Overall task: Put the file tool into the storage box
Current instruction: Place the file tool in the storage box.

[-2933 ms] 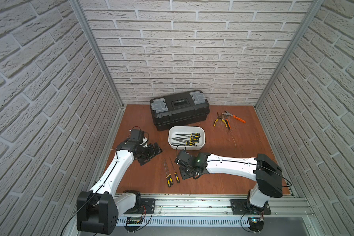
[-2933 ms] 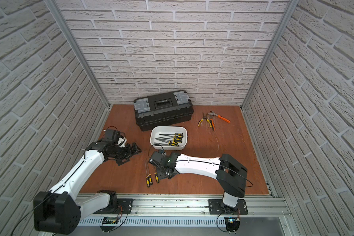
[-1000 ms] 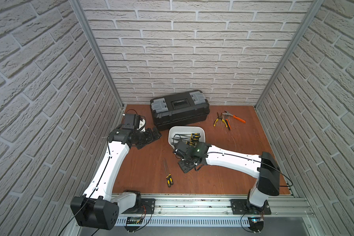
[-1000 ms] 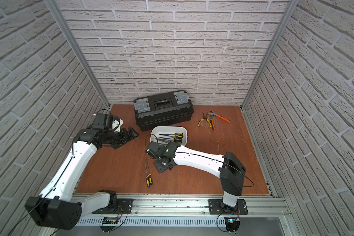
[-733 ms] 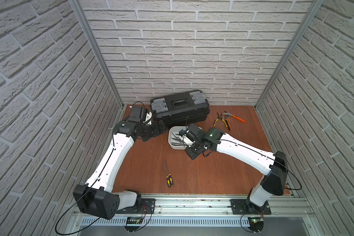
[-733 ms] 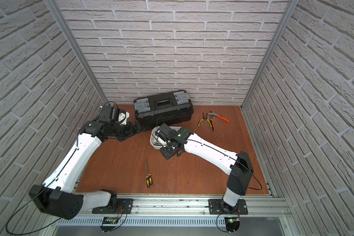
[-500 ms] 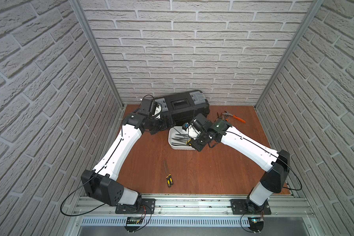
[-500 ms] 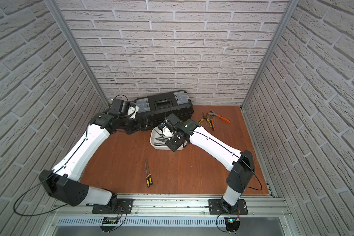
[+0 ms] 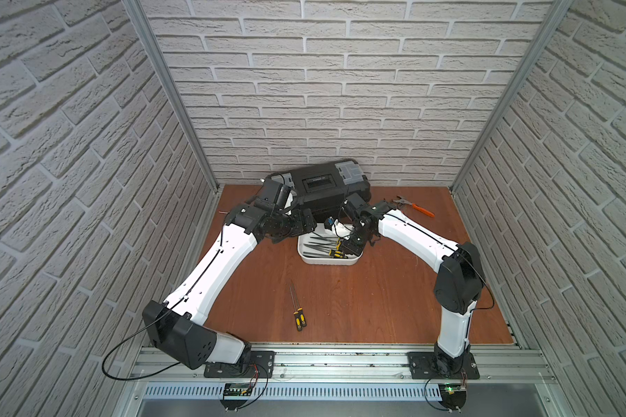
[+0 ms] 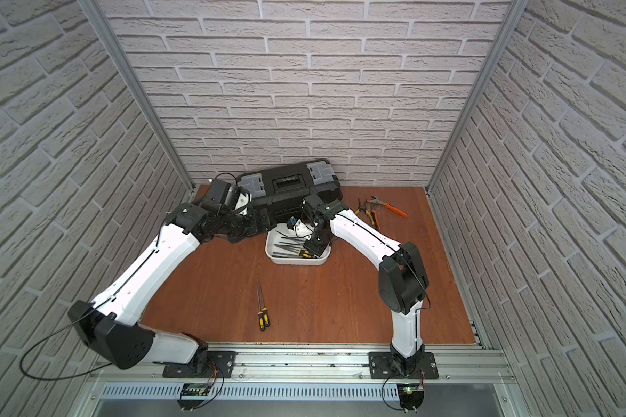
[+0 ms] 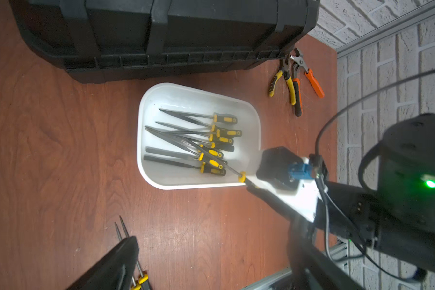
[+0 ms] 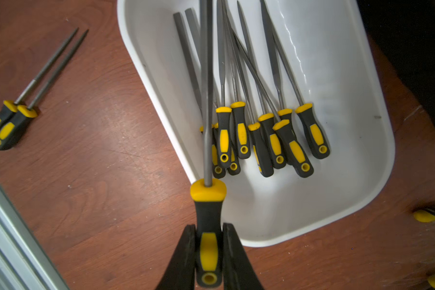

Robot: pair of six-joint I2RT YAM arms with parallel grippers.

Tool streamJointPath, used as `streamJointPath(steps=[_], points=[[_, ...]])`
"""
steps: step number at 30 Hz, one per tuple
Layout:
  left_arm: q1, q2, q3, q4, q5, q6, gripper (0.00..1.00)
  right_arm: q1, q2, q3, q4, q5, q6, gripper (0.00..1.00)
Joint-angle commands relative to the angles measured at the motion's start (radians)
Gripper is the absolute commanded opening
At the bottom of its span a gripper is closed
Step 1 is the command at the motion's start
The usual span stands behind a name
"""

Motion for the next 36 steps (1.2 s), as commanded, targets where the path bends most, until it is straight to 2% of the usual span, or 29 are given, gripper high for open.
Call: streamJointPath(steps=[1, 6, 14, 16, 18, 22, 30, 36], points=[[-0.002, -0.022, -0.011, -0.021, -0.033, -0.014, 0.98, -0.001, 0.019, -0.003, 0.069, 0.014, -0.079, 0.06], [-0.005, -0.015, -0.036, -0.002, -0.031, -0.045, 0.98, -0.004, 0.111, 0.032, 0.079, 0.042, -0.111, 0.07], [-0.008, 0.014, 0.014, -0.045, -0.062, -0.039, 0.98, -0.007, 0.192, 0.044, 0.134, 0.099, -0.141, 0.08], [-0.009, 0.010, 0.003, -0.049, -0.068, -0.039, 0.98, -0.008, 0.213, 0.063, 0.124, 0.081, -0.134, 0.12], [-0.009, 0.006, -0.007, -0.051, -0.065, -0.038, 0.98, -0.007, 0.222, 0.079, 0.116, 0.060, -0.126, 0.20], [-0.009, 0.008, -0.012, -0.054, -0.066, -0.033, 0.98, -0.004, 0.227, 0.089, 0.111, 0.067, -0.110, 0.33], [0.004, 0.022, 0.007, -0.030, -0.075, -0.031, 0.98, -0.007, 0.202, 0.105, 0.174, 0.309, -0.062, 0.34], [0.033, 0.021, -0.010, -0.034, -0.067, -0.003, 0.98, -0.008, 0.138, 0.140, 0.156, 0.258, 0.034, 0.34]])
